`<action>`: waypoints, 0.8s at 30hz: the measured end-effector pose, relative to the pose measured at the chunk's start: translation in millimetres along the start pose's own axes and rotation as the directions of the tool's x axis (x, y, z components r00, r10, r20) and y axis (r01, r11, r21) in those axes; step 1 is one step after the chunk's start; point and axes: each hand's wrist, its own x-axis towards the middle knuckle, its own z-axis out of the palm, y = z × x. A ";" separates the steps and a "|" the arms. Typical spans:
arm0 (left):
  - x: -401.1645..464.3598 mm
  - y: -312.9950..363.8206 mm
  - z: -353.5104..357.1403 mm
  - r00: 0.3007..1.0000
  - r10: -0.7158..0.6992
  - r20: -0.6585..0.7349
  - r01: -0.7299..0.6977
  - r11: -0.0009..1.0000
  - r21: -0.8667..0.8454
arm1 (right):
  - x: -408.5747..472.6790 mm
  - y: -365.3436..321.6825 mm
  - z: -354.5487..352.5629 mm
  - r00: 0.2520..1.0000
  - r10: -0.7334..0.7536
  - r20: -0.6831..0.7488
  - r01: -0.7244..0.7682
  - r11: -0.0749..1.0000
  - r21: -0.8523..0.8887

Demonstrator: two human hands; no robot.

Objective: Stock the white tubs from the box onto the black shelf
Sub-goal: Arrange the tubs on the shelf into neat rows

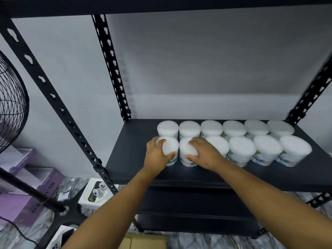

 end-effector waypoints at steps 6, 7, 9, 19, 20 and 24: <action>0.4 1.3 1.6 1.000 -0.010 -0.002 0.010 1.000 0.003 | 1.5 1.7 0.0 1.000 -0.006 -0.006 0.006 1.000 0.003; 0.4 1.3 1.6 1.000 -0.014 0.000 0.014 1.000 0.004 | 1.8 1.9 0.4 1.000 -0.005 -0.005 0.006 1.000 0.005; 0.5 1.0 2.1 1.000 -0.018 0.001 0.018 1.000 -0.002 | 2.4 2.3 0.9 1.000 -0.004 -0.001 0.004 1.000 0.007; -3.2 4.0 -1.0 1.000 -0.027 -0.002 0.028 0.999 0.017 | 1.0 7.3 1.9 1.000 -0.008 -0.014 0.008 1.000 0.022; -3.9 4.0 -1.5 1.000 -0.017 -0.006 0.018 0.999 0.037 | 0.4 8.0 2.7 1.000 -0.017 -0.020 0.018 1.000 0.012; -5.2 0.5 -2.7 0.999 0.043 -0.003 -0.042 0.995 0.094 | -0.5 8.2 3.5 0.999 -0.044 -0.016 0.044 0.999 -0.002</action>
